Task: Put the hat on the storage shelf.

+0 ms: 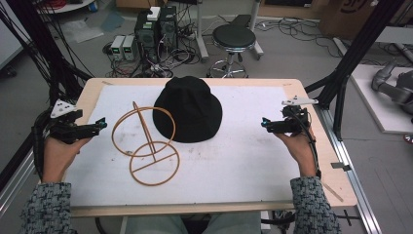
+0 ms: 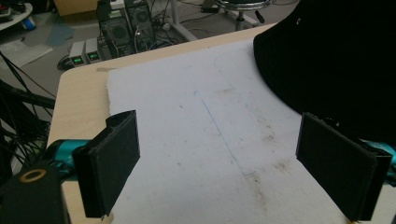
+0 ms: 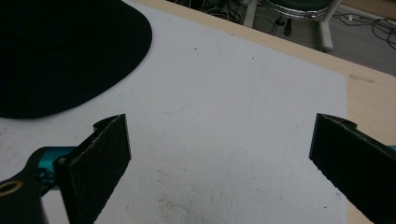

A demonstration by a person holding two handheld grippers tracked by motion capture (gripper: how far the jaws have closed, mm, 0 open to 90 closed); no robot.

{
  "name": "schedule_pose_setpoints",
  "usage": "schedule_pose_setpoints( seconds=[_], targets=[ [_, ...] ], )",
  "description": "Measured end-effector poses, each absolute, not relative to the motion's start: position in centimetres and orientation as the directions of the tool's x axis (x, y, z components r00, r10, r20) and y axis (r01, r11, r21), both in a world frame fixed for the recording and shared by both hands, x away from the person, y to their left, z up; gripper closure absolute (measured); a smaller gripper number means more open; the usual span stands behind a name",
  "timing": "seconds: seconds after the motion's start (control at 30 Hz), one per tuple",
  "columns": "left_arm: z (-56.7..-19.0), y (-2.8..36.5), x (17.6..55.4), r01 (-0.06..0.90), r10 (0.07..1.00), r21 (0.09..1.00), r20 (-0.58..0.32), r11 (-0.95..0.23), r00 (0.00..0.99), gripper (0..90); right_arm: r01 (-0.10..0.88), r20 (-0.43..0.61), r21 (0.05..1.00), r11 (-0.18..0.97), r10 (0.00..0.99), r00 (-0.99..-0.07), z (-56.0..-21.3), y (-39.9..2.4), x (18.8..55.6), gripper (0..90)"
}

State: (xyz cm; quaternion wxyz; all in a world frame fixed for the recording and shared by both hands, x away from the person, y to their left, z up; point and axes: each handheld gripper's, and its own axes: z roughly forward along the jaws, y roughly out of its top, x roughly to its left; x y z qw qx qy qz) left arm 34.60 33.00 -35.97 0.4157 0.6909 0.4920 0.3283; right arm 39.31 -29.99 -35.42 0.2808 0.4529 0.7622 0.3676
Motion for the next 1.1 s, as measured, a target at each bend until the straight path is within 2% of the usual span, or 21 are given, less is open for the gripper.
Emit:
schedule_pose_setpoints(
  seconds=[0.43,0.67,0.9,1.1],
  targets=[
    [-35.7,32.9,34.9,0.405,0.953,0.897,0.055,-0.178,0.297,13.9,0.482,-0.107,0.810,0.334,0.892,-0.439,-35.6,-29.8,39.0,5.1],
    [-35.8,33.0,34.7,0.408,0.954,0.895,0.055,-0.177,0.294,13.9,0.462,-0.084,0.834,0.301,0.897,-0.434,-35.3,-29.5,39.1,5.1],
    [-36.2,33.0,34.5,0.416,0.953,0.890,0.059,-0.185,0.297,14.0,0.434,-0.061,0.854,0.287,0.884,-0.463,-34.3,-28.2,39.5,5.1],
    [-35.9,33.7,34.3,0.411,0.959,0.896,0.053,-0.169,0.278,14.0,0.424,-0.076,0.847,0.321,0.862,-0.502,-33.5,-26.6,40.6,5.1]
  ],
)
